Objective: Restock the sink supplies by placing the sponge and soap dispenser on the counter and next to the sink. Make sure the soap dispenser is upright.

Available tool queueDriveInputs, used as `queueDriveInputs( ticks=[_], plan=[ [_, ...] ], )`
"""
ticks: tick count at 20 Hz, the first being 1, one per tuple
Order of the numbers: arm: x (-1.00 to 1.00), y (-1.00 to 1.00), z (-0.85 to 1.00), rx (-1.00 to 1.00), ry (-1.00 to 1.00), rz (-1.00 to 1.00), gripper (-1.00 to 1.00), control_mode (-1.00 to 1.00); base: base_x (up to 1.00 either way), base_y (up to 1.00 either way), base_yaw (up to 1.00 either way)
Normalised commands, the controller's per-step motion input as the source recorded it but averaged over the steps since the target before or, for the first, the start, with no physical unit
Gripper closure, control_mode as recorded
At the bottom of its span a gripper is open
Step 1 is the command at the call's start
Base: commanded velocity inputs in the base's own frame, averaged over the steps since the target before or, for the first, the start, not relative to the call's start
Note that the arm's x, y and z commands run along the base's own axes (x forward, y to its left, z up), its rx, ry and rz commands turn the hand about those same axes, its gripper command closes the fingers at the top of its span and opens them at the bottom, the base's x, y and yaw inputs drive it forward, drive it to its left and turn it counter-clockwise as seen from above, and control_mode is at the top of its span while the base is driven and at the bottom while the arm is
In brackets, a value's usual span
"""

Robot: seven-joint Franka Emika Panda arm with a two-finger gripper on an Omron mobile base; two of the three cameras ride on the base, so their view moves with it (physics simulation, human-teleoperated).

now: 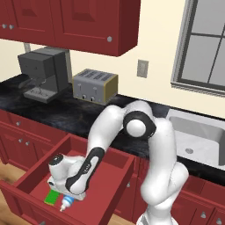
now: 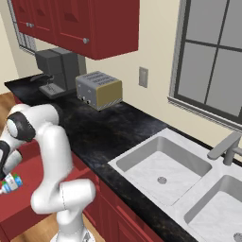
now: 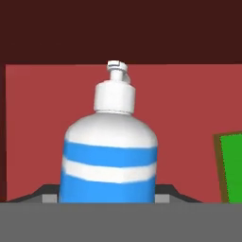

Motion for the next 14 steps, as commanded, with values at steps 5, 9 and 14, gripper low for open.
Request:
queueDriveInputs(
  ticks=[5,9,14],
  plan=[
    [0.00,-0.18,1.00,0.30,-0.02,-0.22,1.00,-1.00,0.00,0.00,0.00],
    [0.07,-0.05,1.00,0.46,-0.01,-0.16,1.00,-1.00,0.00,0.00,0.00],
    [0.34,-0.44,1.00,0.47,0.04,-0.18,1.00,-1.00,0.00,0.00,0.00]
  ],
)
